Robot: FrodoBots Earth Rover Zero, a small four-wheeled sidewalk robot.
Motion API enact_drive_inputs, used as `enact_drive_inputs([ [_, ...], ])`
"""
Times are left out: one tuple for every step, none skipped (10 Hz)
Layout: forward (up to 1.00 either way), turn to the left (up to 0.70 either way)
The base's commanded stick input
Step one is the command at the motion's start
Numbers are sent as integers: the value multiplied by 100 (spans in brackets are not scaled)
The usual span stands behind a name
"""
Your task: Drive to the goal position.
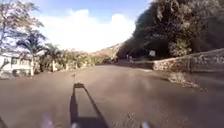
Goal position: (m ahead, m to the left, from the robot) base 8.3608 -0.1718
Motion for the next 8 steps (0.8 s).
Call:
enact_drive_inputs([
  [85,0],
  [85,0],
  [85,0],
  [85,0],
  [85,0],
  [85,0],
  [85,0],
  [85,0],
])
